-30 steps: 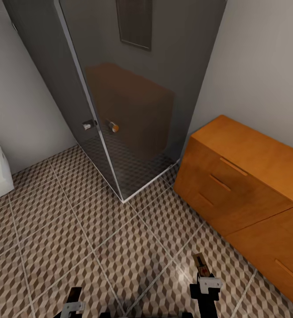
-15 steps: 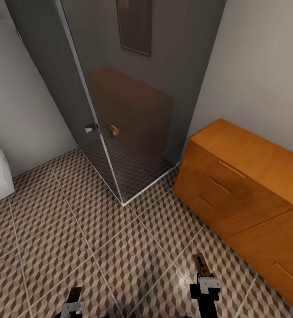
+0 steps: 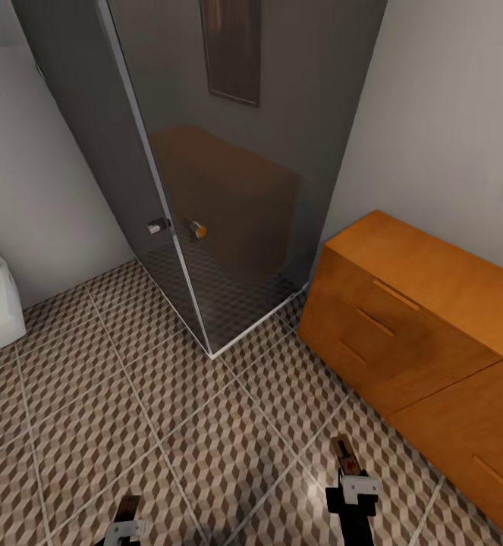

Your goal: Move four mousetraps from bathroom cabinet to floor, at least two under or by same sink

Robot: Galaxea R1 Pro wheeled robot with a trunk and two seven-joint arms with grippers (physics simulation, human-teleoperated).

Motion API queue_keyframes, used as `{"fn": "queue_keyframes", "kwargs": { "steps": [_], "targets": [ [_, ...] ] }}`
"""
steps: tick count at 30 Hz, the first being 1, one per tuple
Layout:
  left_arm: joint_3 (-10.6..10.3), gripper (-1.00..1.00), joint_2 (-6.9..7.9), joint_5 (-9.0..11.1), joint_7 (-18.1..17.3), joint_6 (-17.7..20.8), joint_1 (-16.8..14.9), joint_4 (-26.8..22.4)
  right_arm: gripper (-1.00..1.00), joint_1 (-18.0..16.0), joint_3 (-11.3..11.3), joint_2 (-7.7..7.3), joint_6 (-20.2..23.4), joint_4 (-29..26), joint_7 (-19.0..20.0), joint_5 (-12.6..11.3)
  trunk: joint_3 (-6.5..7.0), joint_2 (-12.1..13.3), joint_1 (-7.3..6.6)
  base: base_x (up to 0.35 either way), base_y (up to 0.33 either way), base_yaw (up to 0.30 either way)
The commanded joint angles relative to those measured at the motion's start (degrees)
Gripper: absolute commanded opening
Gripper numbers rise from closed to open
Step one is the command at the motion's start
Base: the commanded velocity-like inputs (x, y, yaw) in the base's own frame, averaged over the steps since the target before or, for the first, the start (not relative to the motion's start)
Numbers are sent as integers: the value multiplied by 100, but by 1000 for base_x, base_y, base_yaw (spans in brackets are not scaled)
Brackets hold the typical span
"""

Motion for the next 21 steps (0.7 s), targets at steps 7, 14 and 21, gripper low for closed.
{"fn": "queue_keyframes", "kwargs": {
  "steps": [7, 14, 21],
  "targets": [
    [37, -100, -1, -13, 13, -18, -4, 16, -100, -1, 6, 1, -1, 6, -52, 44, 57, -9, 3, 0, 123, 0],
    [37, -100, -1, 6, 13, -11, -4, 29, -100, -4, 6, 3, -1, 6, -52, 44, 122, -9, 3, 0, 264, 0],
    [37, -100, -7, 8, 13, -11, -4, 43, -100, -4, 6, 3, -1, 6, -52, 40, 187, -9, 3, 0, 260, 0]
  ]
}}
